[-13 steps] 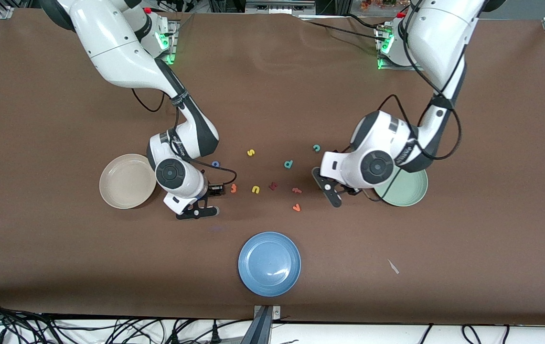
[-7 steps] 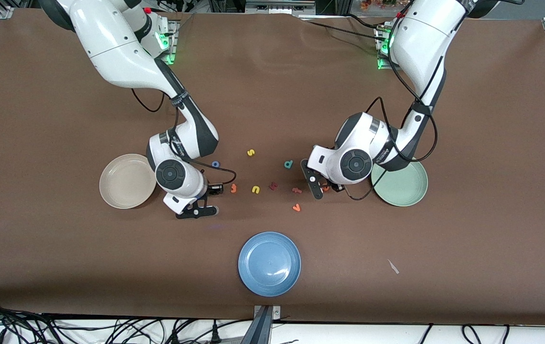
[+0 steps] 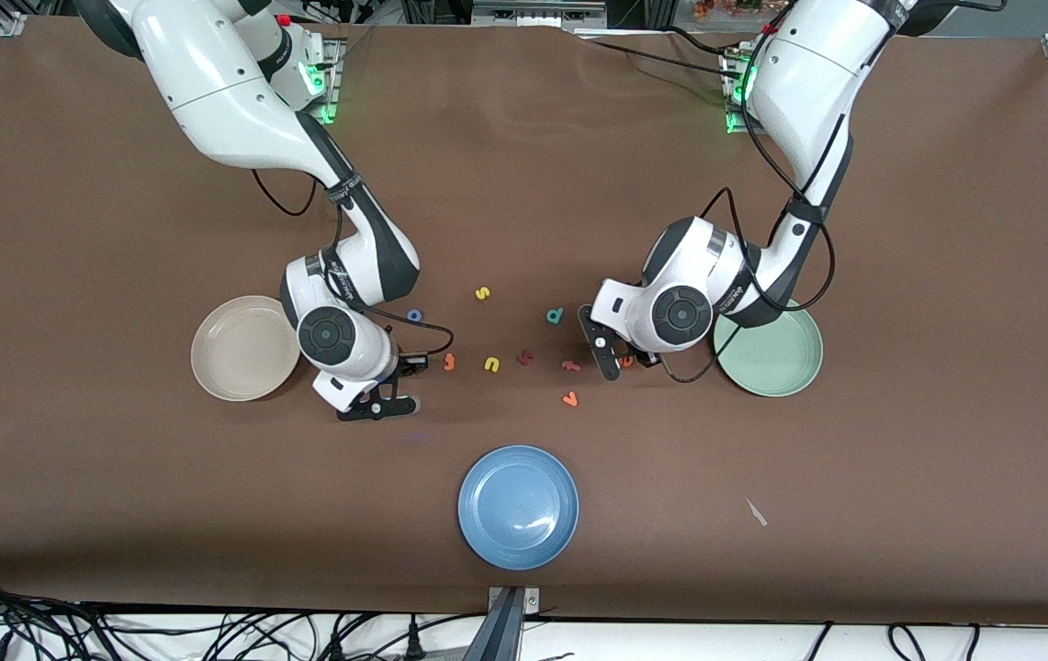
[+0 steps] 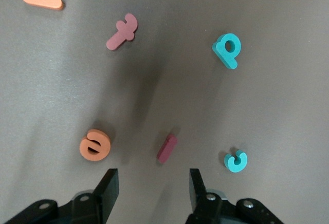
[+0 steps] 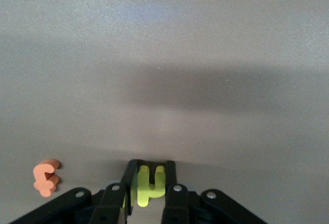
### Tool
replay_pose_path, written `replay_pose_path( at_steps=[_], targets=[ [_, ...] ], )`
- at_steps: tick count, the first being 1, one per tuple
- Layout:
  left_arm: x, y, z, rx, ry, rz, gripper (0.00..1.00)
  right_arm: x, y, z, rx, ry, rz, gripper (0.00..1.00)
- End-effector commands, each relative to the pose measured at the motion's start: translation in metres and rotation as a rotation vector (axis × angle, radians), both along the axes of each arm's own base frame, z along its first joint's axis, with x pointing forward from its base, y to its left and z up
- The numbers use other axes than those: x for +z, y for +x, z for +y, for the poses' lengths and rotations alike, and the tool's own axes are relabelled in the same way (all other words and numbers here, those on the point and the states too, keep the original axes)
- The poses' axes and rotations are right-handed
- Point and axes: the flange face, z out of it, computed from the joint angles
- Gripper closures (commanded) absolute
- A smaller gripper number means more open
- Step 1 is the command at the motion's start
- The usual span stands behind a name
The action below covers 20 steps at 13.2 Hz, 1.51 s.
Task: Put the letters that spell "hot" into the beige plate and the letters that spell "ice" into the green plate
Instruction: 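Carry the yellow letter to the beige plate with the right gripper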
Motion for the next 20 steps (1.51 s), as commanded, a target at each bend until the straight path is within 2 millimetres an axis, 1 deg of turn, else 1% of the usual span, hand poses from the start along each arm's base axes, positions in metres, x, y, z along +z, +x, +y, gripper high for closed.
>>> replay_pose_path(
  at_steps=[1,3,5,6,7,8,9,10,12,13,14,15,16,18,20],
  targets=[
    [0.000,-0.002,-0.001,-0.017,-0.018,-0.008,0.38,0.005,0.001,0.005,0.002,0.009,0.005,0.99],
    [-0.005,-0.010,-0.011,-0.033,-0.018,-0.016,0.38,0.014,0.006,0.002,0.001,0.004,0.015,1.00],
    [-0.017,-0.017,-0.010,-0.031,-0.021,-0.029,0.40,0.036,0.018,-0.003,0.007,-0.004,0.037,1.00],
    [-0.019,-0.019,-0.010,-0.043,-0.022,-0.031,0.45,0.046,0.024,-0.011,0.016,-0.004,0.041,1.00],
    [-0.018,-0.021,-0.011,-0.050,-0.022,-0.030,0.46,0.048,0.030,-0.023,0.031,0.001,0.040,1.00],
    [-0.017,-0.023,-0.014,-0.062,-0.023,-0.032,0.46,0.057,0.037,-0.039,0.067,0.009,0.030,1.00],
    [-0.016,-0.028,-0.022,-0.075,-0.023,-0.033,0.46,0.061,0.040,-0.055,0.118,0.015,0.031,1.00],
    [-0.017,-0.032,-0.029,-0.087,-0.022,-0.032,0.47,0.064,0.044,-0.079,0.156,0.021,0.044,1.00],
    [-0.019,-0.034,-0.031,-0.124,0.002,-0.049,0.47,0.065,0.049,-0.117,0.213,0.033,0.053,1.00],
    [-0.020,-0.032,-0.030,-0.129,0.004,-0.062,0.47,0.063,0.049,-0.129,0.236,0.038,0.057,1.00],
    [-0.022,-0.033,-0.031,-0.130,0.004,-0.063,0.48,0.067,0.051,-0.140,0.250,0.039,0.055,1.00],
    [-0.021,-0.033,-0.031,-0.131,0.004,-0.065,0.48,0.065,0.050,-0.150,0.269,0.036,0.059,1.00],
    [-0.021,-0.031,-0.030,-0.132,0.006,-0.068,0.48,0.068,0.051,-0.160,0.283,0.028,0.056,1.00],
    [-0.021,-0.030,-0.028,-0.153,0.023,-0.080,0.49,0.065,0.047,-0.174,0.305,0.020,0.066,1.00],
    [-0.021,-0.029,-0.027,-0.164,0.031,-0.086,0.52,0.068,0.040,-0.187,0.314,0.011,0.078,1.00]
  ],
)
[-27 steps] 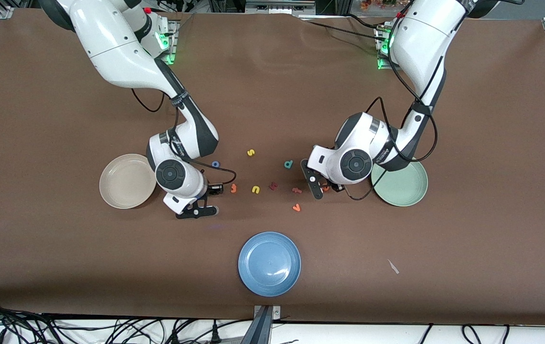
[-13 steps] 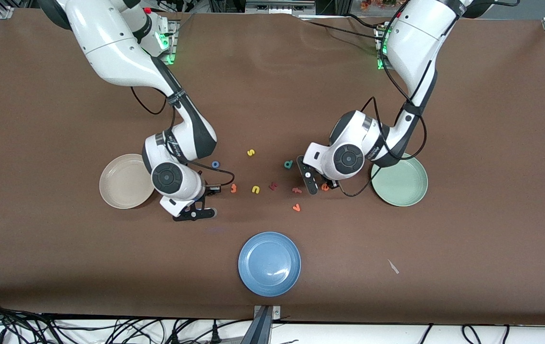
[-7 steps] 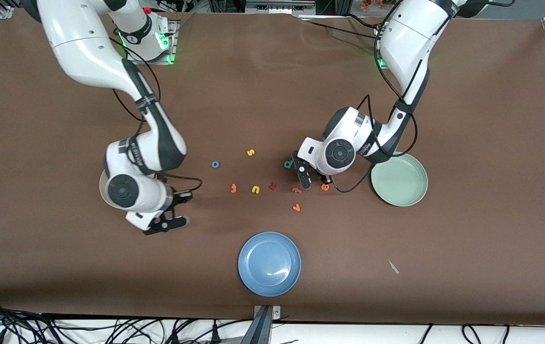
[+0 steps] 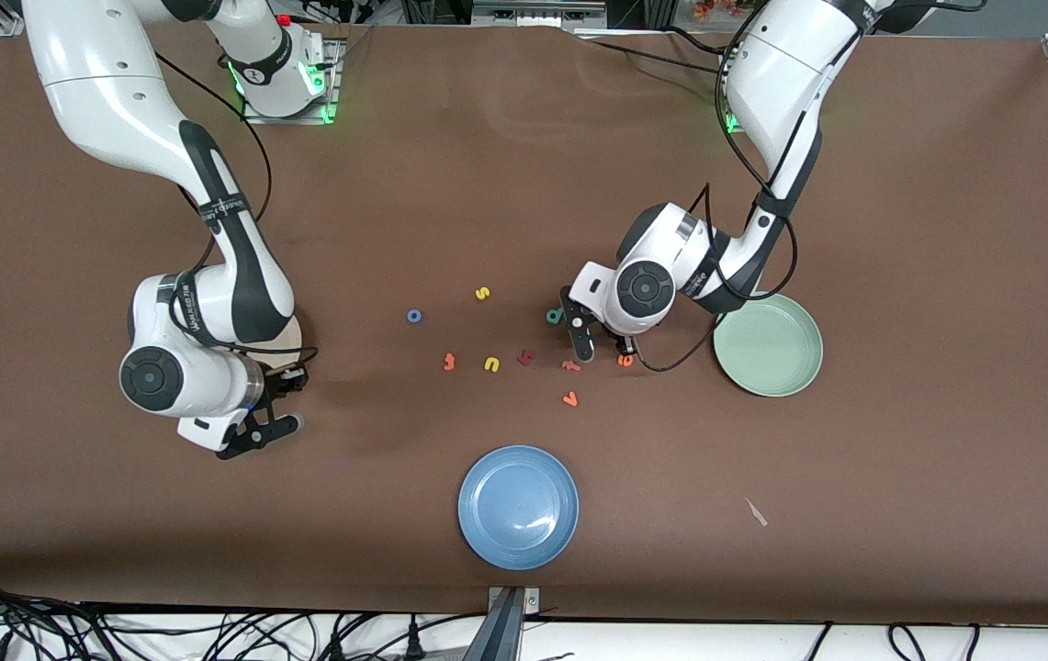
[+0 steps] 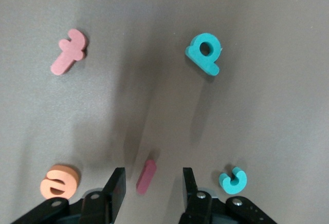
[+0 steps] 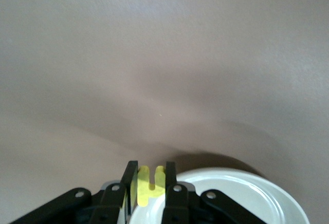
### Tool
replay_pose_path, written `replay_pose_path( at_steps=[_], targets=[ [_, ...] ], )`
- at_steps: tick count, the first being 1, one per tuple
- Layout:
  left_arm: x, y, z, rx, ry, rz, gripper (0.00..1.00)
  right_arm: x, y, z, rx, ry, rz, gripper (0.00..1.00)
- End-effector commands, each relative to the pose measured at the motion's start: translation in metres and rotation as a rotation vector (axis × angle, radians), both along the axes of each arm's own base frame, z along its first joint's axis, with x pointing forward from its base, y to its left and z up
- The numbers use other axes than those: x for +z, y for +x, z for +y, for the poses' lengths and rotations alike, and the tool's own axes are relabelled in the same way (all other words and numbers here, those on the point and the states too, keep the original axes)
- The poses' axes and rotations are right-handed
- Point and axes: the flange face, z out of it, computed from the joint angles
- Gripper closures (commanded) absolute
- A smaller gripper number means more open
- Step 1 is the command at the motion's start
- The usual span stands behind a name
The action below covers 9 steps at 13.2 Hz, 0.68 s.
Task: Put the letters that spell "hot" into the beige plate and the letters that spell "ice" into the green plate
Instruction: 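Carry the yellow letter to the beige plate with the right gripper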
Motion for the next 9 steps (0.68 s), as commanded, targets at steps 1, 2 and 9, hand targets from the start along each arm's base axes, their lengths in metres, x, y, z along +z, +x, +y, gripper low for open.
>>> replay_pose_path(
  at_steps=[1,2,9],
  targets=[
    [0.001,0.000,0.003,-0.042,0.012,-0.025,0.57,0.018,-0.020,-0.021,0.038,-0.007,0.011,1.00],
    [0.000,0.000,0.003,-0.044,0.014,-0.025,0.63,0.020,-0.027,-0.032,0.043,-0.013,0.016,1.00],
    [-0.002,0.002,0.005,-0.039,0.017,-0.024,1.00,-0.002,-0.062,-0.045,0.024,-0.010,-0.077,0.00]
  ],
)
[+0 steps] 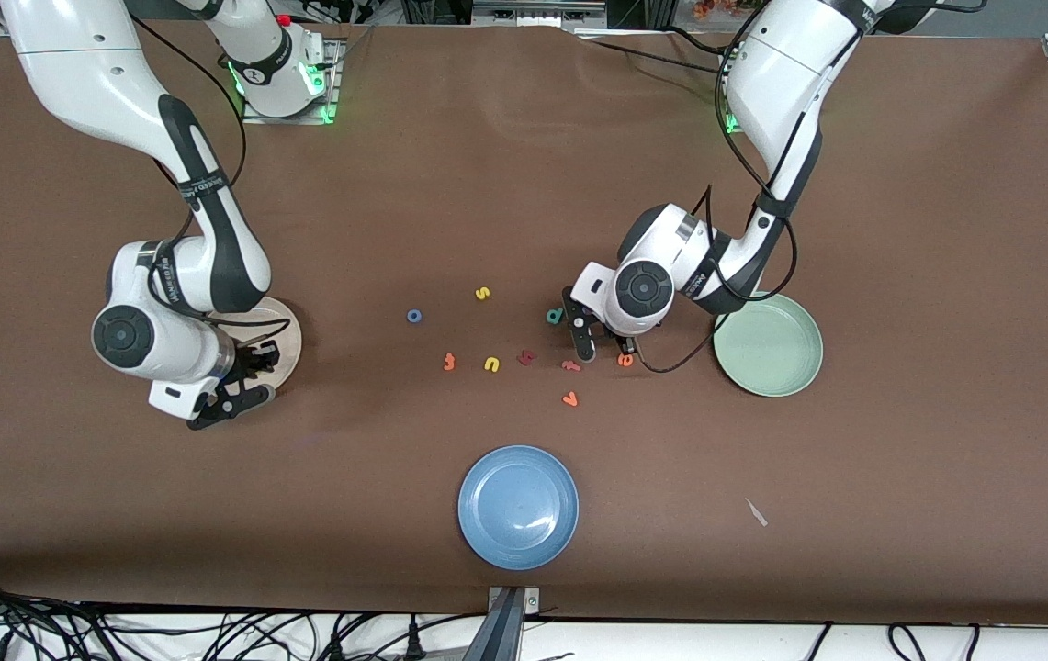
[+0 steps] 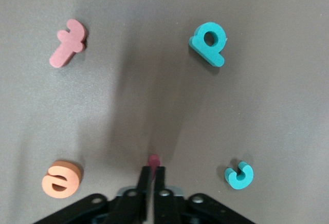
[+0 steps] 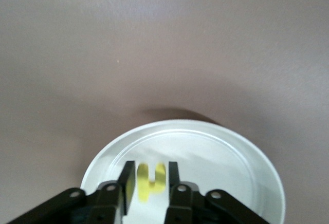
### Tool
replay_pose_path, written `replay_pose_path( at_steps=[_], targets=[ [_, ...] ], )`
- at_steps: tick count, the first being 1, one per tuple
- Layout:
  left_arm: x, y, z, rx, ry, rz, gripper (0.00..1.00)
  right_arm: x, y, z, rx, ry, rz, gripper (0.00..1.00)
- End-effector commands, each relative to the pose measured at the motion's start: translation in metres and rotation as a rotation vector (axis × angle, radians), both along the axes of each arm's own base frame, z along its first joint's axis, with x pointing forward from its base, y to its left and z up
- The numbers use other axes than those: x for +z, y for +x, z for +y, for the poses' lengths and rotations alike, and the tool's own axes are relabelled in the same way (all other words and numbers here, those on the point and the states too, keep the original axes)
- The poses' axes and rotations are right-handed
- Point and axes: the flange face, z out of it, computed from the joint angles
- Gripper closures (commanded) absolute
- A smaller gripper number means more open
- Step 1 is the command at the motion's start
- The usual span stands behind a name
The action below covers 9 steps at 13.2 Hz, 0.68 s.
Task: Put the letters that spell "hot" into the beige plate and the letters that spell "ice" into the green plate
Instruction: 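Release the yellow letter, then grasp the blue ring with the right gripper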
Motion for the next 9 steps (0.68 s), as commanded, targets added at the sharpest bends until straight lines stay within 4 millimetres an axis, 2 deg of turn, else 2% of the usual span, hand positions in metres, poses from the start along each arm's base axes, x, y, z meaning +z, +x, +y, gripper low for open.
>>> replay_pose_path(
  at_steps=[1,5,9],
  targets=[
    [0.002,0.002,0.002,-0.025,0.004,-0.021,1.00,0.025,-0.014,0.008,-0.015,0.011,-0.013,0.00],
    [0.010,0.005,0.001,-0.023,0.001,-0.028,1.00,0.040,-0.027,0.074,-0.175,0.030,0.011,0.00],
    [0.028,0.010,0.007,0.011,-0.006,-0.025,1.00,0.038,-0.051,0.131,-0.311,0.037,0.036,0.00]
  ],
)
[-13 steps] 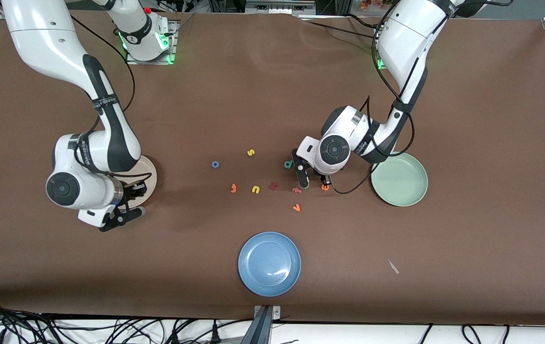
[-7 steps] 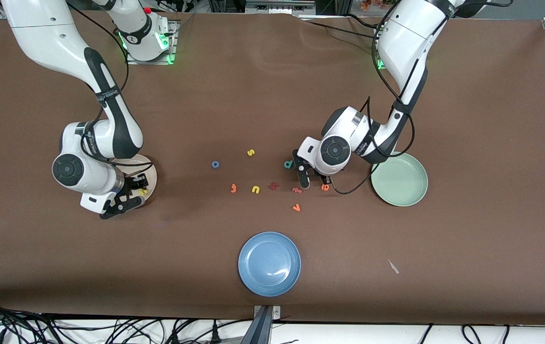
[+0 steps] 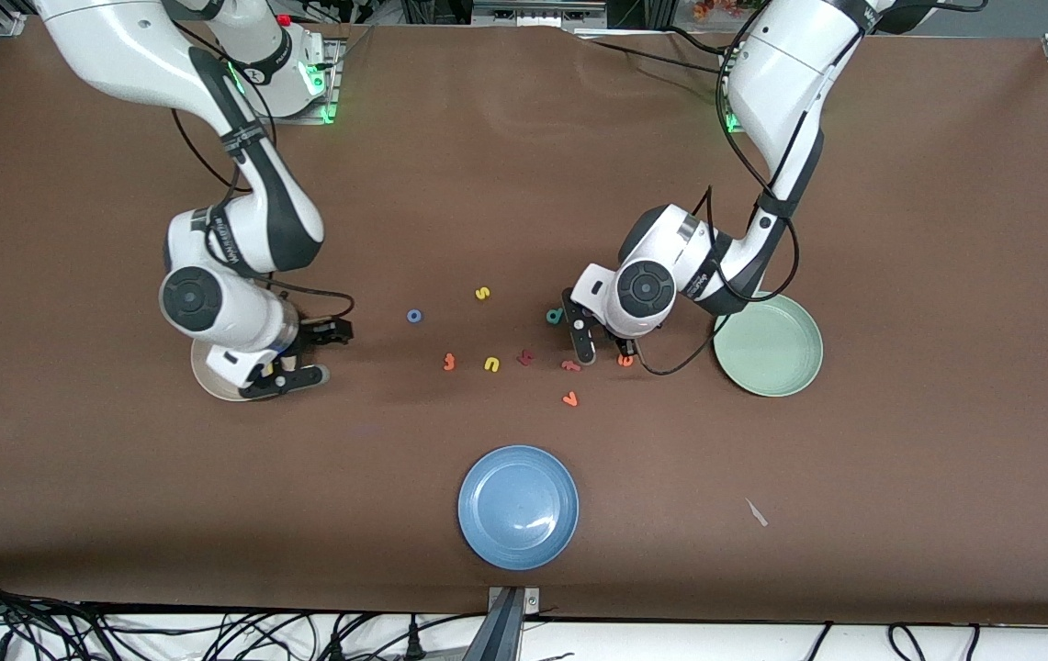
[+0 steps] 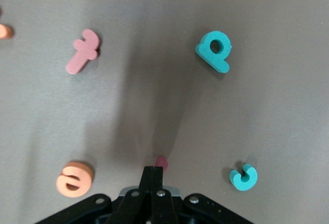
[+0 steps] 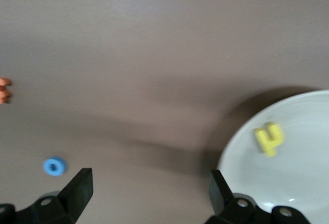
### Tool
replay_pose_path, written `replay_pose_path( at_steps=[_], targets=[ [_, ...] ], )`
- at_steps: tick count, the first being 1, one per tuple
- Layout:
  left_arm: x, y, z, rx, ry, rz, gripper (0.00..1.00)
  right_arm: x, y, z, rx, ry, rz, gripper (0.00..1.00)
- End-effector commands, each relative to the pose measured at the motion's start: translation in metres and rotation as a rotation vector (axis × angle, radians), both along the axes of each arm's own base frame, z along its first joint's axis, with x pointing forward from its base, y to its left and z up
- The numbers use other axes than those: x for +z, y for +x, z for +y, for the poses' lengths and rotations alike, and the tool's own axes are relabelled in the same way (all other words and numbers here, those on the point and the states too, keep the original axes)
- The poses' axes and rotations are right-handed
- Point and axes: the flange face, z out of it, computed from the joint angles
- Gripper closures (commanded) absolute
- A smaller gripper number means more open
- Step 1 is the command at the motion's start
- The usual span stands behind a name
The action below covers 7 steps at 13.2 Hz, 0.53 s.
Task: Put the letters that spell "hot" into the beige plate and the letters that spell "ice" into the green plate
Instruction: 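Release the yellow letter, then grasp the blue ring with the right gripper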
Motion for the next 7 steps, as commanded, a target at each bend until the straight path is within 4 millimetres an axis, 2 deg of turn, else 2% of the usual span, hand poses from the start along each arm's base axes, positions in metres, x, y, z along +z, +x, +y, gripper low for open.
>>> replay_pose_path(
  at_steps=[1,3,6,7],
  targets=[
    [0.024,0.008,0.013,0.017,0.006,-0.002,1.00,0.001,-0.028,0.021,-0.074,0.003,0.001,0.00],
    [0.030,0.014,0.023,0.026,0.002,-0.008,1.00,-0.013,-0.051,0.038,-0.129,0.027,-0.060,0.00],
    [0.018,0.006,0.013,0.016,0.011,0.006,1.00,-0.021,-0.073,0.074,-0.142,0.023,-0.077,0.00],
    [0.016,0.000,0.005,0.003,0.012,0.009,0.85,-0.025,-0.079,0.082,-0.151,0.017,-0.083,0.00]
  ],
)
